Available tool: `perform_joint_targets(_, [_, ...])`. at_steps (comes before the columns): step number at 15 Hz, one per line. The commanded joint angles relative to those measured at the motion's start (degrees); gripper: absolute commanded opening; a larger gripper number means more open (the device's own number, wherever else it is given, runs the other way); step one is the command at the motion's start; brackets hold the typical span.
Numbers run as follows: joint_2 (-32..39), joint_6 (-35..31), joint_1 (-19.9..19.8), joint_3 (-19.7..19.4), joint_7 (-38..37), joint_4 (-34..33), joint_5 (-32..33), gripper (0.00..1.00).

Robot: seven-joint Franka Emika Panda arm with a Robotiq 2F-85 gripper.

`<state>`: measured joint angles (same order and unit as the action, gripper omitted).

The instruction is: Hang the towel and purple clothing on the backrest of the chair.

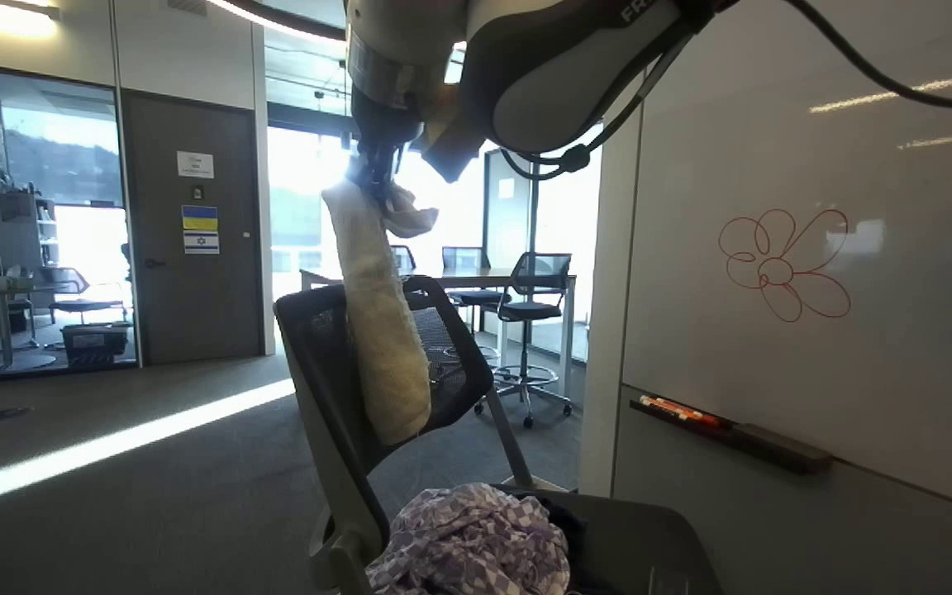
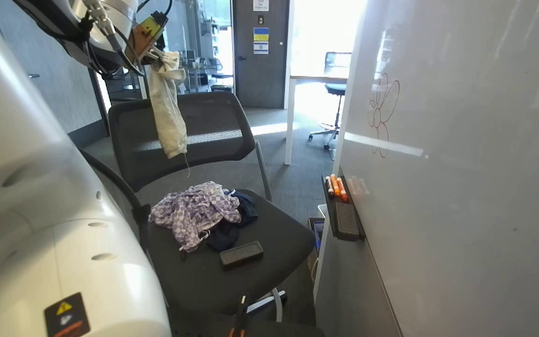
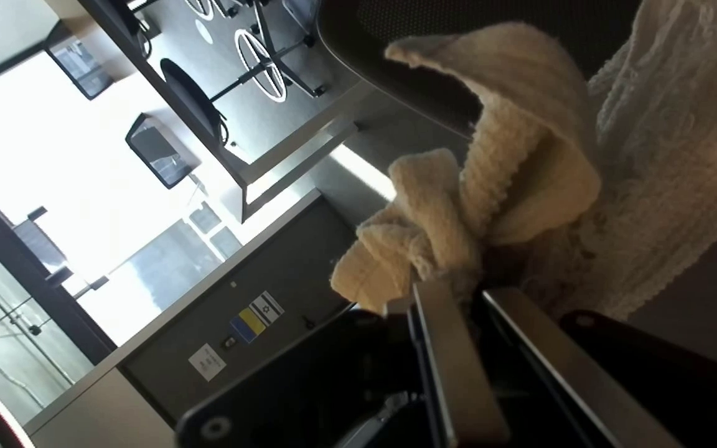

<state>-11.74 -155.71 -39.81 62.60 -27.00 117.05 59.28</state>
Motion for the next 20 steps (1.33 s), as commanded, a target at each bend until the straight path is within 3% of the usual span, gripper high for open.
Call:
perform_joint_targets(1, [0.52, -1.43, -0.12, -0.51, 0.68, -1.55, 0.16, 0.07])
perform_joint_targets(3, [0.37, -1.77, -0.04, -0.61, -0.07, -1.58, -0.17, 0.08])
perform_joint_targets(4, [0.64, -2.10, 0.12, -0.77, 0.35, -1.52, -0.39, 0.35])
perform_joint_targets(5, [0.94, -2.00, 0.31, -0.81, 0.59, -1.55, -0.94, 0.10])
perform_joint_targets(9, [1.56, -4.85, 0.07, -0.64, -0.53, -1.54, -1.46, 0.06])
perform_joint_targets(14, [1.96, -7.31, -0.20, -0.53, -2.85, -1.37, -1.65, 0.09])
perform_joint_targets(15, [2.15, -7.67, -0.19, -0.53, -2.85, -1.35, -1.60, 0.35])
perform_joint_targets(16, [2.40, -7.56, 0.04, -0.59, -3.04, -1.35, -2.35, 0.36])
perform_joint_targets(19, [3.64, -6.65, 1.13, -0.84, -2.88, -1.14, -6.24, 0.57])
perform_joint_targets(20, [7.37, 3.35, 1.67, 6.44, -4.57, -7.40, -6.51, 0.64])
